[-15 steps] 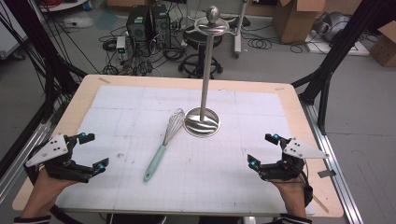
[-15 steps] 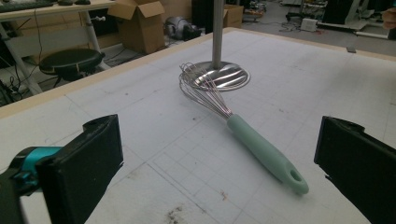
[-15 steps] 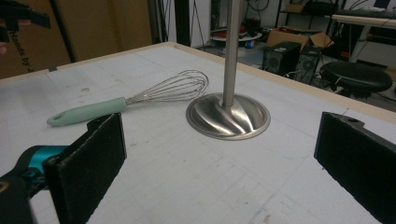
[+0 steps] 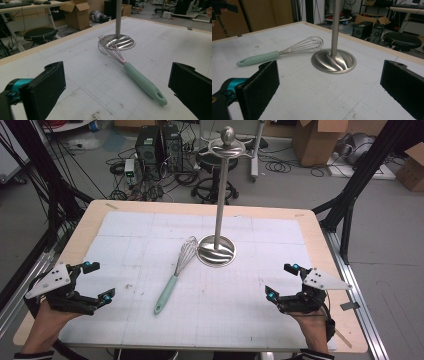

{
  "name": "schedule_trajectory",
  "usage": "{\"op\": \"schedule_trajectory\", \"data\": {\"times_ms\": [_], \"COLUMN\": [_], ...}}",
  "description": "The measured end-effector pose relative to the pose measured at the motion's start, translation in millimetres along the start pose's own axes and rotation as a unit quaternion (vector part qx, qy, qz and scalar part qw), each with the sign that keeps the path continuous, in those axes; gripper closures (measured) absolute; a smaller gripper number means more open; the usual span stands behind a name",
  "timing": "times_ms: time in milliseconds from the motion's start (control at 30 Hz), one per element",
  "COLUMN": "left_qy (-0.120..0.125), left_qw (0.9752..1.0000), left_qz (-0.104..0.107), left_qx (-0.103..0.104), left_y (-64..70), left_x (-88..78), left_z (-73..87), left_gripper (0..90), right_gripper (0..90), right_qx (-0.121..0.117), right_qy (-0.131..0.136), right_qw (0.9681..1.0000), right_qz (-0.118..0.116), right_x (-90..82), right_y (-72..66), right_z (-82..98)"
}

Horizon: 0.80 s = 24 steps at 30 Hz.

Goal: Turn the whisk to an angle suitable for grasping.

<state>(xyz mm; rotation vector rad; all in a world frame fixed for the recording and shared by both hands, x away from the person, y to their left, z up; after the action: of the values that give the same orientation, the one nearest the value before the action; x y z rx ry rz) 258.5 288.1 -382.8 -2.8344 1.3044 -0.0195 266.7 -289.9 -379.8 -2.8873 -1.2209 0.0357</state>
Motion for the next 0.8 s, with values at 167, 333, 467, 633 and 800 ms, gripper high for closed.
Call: {"op": "schedule_trajectory", "data": {"times_ms": [167,333,467,633,800], "left_qy": [0.003,-0.012,-0.026,-0.047,-0.059], "left_qw": [1.0,0.9998,0.9991,0.9978,0.9964], "left_qz": [0.002,0.017,0.029,0.041,0.05], "left_qx": [-0.001,-0.001,0.012,0.024,0.034], "left_y": [-0.7,-5.7,-6.1,-5.9,-6.9], "left_x": [1.4,11.5,21.6,31.6,39.8], "left_z": [-2.2,-13.0,-24.2,-35.3,-46.2], "left_gripper": [1.7,1.7,1.7,1.7,1.7], "right_gripper": [0.9,0.9,0.9,0.9,0.9], "right_qx": [0.002,0.004,0.004,0.005,0.006], "right_qy": [0.0,0.003,0.01,0.008,0.007], "right_qw": [1.0,1.0,0.9999,0.9999,1.0], "right_qz": [0.001,0.007,0.008,0.006,0.003], "right_x": [-0.1,-5.3,-8.2,-7.2,-6.6], "right_y": [1.4,3.3,4.6,3.3,2.4], "right_z": [1.4,-0.3,-1.7,-1.3,-1.7]}}
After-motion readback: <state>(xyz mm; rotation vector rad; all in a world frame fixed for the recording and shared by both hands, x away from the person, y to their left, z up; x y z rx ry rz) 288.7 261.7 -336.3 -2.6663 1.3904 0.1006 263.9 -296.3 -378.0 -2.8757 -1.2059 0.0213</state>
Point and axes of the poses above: each handheld gripper's, and its own axes: x roughly forward along the jaws, z roughly out of its underside, y roughly to its right, the point moved 2 cm from there along x, roughly forward along the jaws, and after that the axes turned 14 degrees about y, right-handed, at the moved point
